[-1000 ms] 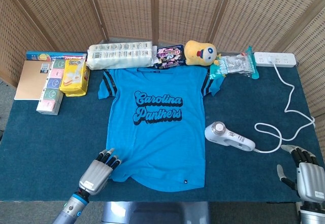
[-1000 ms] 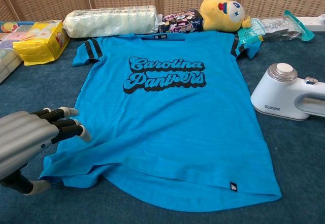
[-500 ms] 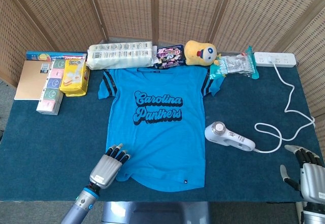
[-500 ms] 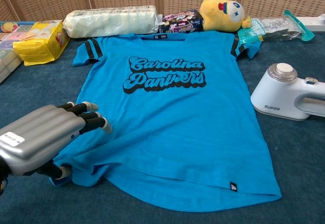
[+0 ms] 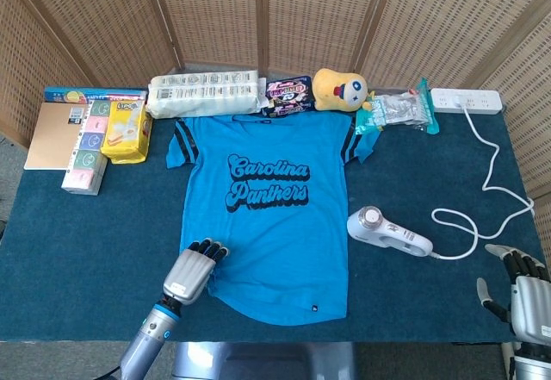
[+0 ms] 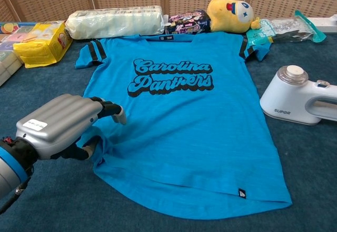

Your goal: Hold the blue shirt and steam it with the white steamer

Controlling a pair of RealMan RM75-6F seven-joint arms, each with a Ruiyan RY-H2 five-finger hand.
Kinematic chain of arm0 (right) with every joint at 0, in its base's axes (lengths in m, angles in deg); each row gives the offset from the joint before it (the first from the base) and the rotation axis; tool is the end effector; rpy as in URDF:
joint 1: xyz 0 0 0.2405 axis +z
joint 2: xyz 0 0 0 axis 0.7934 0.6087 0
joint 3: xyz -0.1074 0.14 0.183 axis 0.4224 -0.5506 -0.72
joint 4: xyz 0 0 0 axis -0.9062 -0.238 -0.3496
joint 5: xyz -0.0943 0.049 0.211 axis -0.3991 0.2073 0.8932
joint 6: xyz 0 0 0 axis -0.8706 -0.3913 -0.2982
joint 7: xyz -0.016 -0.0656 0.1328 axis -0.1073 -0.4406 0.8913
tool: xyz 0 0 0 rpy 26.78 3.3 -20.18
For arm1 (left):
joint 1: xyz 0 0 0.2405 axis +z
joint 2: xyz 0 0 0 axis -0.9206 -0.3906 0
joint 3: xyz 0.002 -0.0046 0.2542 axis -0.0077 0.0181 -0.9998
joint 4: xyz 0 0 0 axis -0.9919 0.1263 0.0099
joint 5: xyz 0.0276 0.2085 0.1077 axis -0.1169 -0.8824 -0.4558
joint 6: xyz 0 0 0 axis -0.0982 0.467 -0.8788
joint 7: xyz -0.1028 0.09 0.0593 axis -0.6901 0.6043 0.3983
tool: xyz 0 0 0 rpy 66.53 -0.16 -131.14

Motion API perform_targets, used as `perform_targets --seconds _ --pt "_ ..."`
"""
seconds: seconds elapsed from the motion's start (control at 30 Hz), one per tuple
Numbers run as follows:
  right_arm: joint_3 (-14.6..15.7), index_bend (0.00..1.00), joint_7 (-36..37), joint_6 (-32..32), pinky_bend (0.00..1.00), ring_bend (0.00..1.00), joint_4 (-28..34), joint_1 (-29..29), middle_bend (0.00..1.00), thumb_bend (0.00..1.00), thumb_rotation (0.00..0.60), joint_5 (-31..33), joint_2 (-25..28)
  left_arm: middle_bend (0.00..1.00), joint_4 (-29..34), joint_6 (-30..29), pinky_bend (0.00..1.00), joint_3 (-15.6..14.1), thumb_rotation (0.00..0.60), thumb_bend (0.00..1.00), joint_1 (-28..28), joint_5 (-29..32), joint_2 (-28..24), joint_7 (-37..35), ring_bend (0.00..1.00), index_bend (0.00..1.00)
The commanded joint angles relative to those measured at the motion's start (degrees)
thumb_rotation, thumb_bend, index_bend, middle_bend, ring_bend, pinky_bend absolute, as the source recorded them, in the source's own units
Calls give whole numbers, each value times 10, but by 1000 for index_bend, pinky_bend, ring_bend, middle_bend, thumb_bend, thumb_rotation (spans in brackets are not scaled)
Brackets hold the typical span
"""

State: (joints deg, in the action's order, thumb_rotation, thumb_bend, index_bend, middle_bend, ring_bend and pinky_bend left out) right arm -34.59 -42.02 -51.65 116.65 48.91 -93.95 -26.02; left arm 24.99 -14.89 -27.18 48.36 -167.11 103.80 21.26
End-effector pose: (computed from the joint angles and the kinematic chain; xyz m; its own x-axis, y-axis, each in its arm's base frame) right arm -0.3196 -0.1452 0.1231 0.2861 0.1138 0.9514 -0.9515 0.1515 0.2679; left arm -0.1416 0.2071 -0.1018 0.5151 0.1786 0.8383 0.8028 -0.4431 -0.3989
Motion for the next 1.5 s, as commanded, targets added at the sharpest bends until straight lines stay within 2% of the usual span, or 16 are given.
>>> perform_targets --seconds 0.03,0.17,0.33,0.47,0.73,0.97,1.1,1.3,1.5 --pt "-1 254 -1 0 206 248 2 0 282 415 600 1 0 357 -4 2 447 2 600 527 -5 3 3 -5 311 365" --pt "-2 254 -4 3 206 248 8 1 282 415 600 2 4 421 3 24 497 -2 600 603 -14 21 -7 -3 377 455" --pt "-2 254 -8 11 215 248 16 4 284 416 600 2 9 469 21 34 524 -7 600 671 -20 31 -28 12 421 505" --pt "-2 254 -9 24 239 254 25 12 287 415 600 1 13 539 37 34 567 -9 600 679 -22 41 -43 20 481 515" --pt "-8 242 -28 77 263 256 58 50 287 406 600 -7 22 544 60 30 574 -11 600 679 -27 50 -59 24 483 520" --pt "-27 208 -73 113 259 231 67 83 265 368 600 20 -6 544 62 28 558 -19 600 667 -30 53 -61 22 483 521" --pt "-40 178 -143 129 235 206 63 103 241 340 600 55 -40 544 58 27 537 -22 600 659 -34 55 -60 15 483 520" --pt "-47 121 -226 127 201 163 55 122 200 316 600 72 -80 544 54 26 526 -25 600 659 -39 59 -57 8 483 520" --pt "-47 85 -256 136 196 150 55 136 188 317 600 87 -103 544 52 22 523 -27 600 658 -43 60 -56 3 483 520"
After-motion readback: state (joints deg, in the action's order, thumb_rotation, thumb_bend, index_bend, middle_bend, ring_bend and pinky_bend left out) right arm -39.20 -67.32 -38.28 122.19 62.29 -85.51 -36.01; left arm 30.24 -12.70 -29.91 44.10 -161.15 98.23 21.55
